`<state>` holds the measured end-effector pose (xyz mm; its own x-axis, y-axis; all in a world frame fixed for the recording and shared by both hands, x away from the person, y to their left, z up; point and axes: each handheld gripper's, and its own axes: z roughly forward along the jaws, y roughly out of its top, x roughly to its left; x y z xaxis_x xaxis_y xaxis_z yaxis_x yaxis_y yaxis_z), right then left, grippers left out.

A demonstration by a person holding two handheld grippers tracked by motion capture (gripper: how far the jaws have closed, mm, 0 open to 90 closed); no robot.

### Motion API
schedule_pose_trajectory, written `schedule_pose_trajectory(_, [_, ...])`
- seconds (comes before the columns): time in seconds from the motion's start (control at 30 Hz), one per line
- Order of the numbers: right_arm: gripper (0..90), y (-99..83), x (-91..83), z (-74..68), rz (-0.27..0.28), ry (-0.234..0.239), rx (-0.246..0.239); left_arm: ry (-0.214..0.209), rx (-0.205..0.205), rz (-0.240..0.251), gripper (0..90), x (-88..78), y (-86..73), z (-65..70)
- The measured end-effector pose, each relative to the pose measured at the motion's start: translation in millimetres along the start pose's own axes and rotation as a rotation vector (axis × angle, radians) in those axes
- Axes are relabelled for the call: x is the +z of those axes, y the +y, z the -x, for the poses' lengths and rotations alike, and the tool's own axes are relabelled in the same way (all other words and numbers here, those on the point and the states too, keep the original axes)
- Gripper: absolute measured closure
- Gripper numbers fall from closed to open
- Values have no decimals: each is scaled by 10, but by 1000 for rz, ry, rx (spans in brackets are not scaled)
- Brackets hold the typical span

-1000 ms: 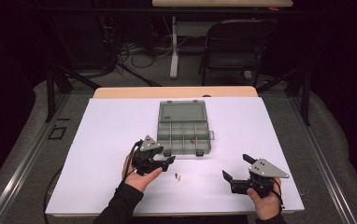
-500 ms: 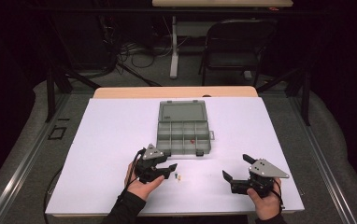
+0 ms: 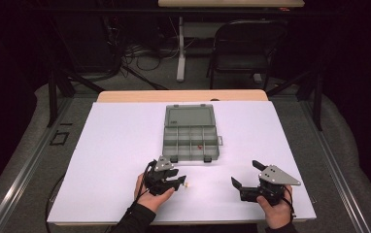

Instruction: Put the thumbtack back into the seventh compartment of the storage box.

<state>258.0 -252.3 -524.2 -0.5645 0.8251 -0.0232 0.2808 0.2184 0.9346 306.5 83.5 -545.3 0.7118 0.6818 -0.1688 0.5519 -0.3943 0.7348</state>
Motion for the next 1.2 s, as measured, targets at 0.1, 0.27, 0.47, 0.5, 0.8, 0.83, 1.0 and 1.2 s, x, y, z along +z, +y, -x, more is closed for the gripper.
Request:
schedule_pose_trajectory(0.1, [64, -1, 0, 2, 0, 1, 0, 0, -3, -22, 622, 55, -23, 15])
schedule_pose_trajectory(0.27, [64, -1, 0, 3, 0, 1, 0, 1, -6, -34, 647, 101, -45, 20])
schedule_pose_trajectory(0.47, [65, -2, 1, 3, -1, 2, 0, -4, -16, -40, 665, 133, -57, 16])
schedule_pose_trajectory(0.5, [65, -2, 1, 3, -1, 2, 0, -4, -16, -40, 670, 133, -57, 16])
schedule_pose_trajectory(0.8, [67, -2, -3, 5, -2, 2, 0, 0, -17, -57, 712, 152, -63, 24])
schedule_pose_trajectory(0.83, [68, -2, -2, 5, -2, 2, 0, 0, -18, -63, 718, 148, -66, 18])
schedule_pose_trajectory(1.0, [70, -2, -1, 3, -1, 2, -1, 2, -21, -61, 763, 147, -76, 17])
schedule_pose_trajectory(1.2, [72, -3, 1, 3, -6, 1, 0, 6, -24, -61, 801, 145, -83, 7])
